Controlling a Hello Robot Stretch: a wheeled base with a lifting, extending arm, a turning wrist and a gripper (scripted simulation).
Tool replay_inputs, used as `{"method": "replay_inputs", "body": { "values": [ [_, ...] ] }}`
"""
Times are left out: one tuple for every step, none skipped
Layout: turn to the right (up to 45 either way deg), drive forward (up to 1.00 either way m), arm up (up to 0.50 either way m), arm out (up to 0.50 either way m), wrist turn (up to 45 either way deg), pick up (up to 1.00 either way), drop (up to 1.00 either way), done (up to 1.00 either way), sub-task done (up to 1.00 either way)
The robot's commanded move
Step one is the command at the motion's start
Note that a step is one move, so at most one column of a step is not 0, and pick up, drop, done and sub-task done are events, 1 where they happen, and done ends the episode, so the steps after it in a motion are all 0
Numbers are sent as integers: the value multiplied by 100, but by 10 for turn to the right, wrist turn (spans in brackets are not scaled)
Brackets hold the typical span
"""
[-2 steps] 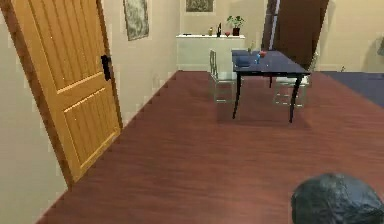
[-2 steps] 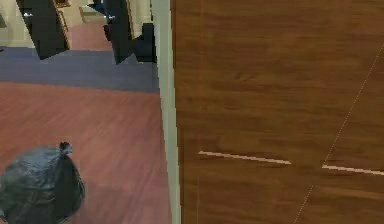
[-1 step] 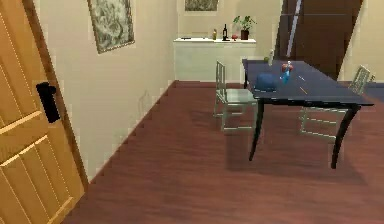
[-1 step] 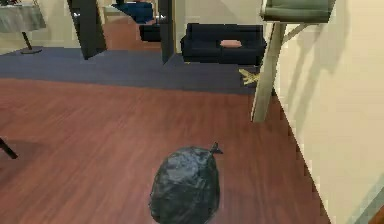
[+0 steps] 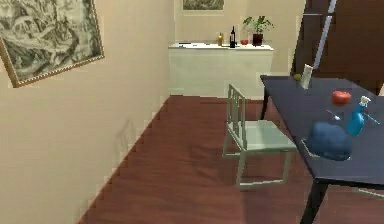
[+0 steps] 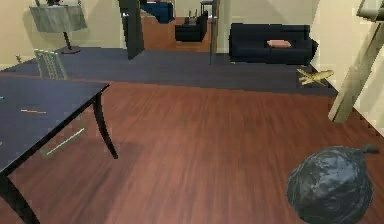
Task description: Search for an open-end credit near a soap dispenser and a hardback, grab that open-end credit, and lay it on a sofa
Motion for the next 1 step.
{"method": "replay_inputs", "body": {
  "values": [
    [0, 100, 0, 0, 0, 0, 0, 0, 0]
  ]
}}
